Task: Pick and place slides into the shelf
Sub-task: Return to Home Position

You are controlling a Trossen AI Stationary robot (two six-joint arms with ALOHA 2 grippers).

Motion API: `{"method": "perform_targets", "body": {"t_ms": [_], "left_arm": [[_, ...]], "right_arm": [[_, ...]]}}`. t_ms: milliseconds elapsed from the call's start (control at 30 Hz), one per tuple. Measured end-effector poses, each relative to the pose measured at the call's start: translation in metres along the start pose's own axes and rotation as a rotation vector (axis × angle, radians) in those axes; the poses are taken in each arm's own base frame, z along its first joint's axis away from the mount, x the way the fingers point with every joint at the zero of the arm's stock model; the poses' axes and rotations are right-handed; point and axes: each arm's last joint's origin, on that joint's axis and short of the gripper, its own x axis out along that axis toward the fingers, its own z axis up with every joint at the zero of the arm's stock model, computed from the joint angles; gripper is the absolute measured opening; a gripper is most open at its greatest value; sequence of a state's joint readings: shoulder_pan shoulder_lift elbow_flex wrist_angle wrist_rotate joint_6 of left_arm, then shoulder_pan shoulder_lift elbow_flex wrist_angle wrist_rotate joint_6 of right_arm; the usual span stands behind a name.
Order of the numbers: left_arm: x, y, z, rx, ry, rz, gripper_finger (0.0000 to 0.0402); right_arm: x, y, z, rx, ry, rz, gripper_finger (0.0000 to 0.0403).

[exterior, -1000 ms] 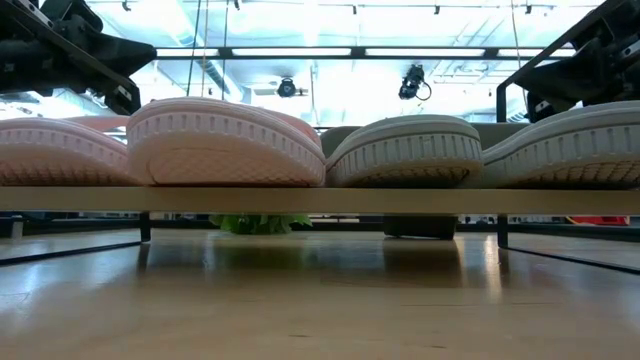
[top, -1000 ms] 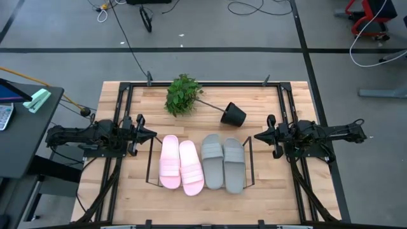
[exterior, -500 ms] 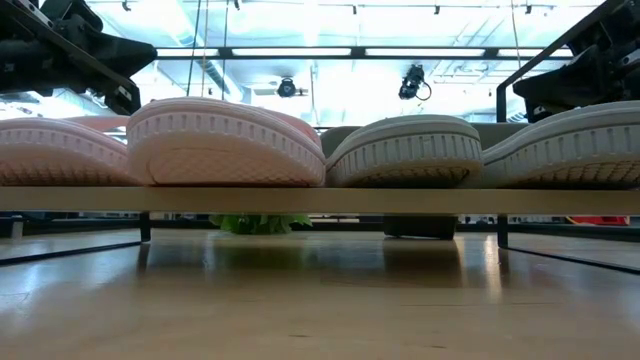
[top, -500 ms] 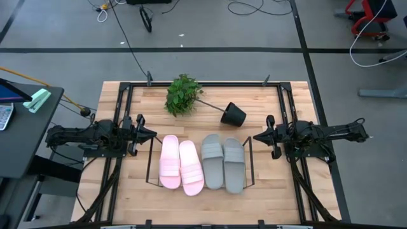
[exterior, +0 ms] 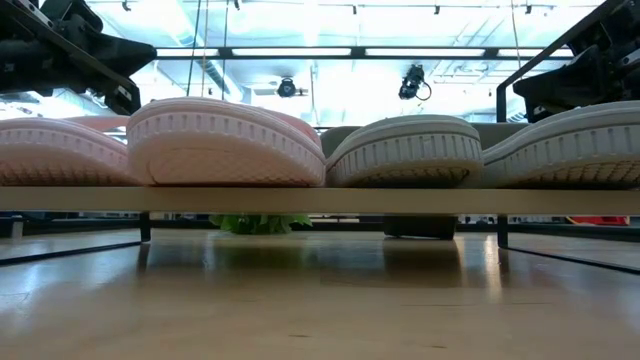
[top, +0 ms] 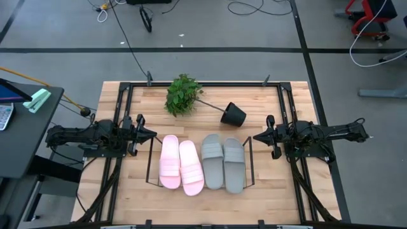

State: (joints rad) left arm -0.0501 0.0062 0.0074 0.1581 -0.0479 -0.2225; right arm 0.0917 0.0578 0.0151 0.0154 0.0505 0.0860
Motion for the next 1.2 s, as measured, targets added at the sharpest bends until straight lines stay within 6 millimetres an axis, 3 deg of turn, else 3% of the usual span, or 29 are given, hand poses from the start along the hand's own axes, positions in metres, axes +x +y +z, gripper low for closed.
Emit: {"method": "perform_targets", "body": {"t_ms": [333, 767, 1200], "left_arm": [[0.0, 0.0, 0.0, 0.0, 0.0, 0.0, 0.0036], [0.0, 0.0, 0.0, 0.0, 0.0, 0.0, 0.0018], [0.0, 0.0, 0.0, 0.0, 0.0, 0.0, 0.0036]], "right_arm": [[0.0, 0.0, 0.0, 0.0, 0.0, 0.0, 0.0016], [0.0, 0.0, 0.0, 0.0, 0.0, 0.0, 0.0015], [0.0, 0.0, 0.0, 0.0, 0.0, 0.0, 0.0014]]}}
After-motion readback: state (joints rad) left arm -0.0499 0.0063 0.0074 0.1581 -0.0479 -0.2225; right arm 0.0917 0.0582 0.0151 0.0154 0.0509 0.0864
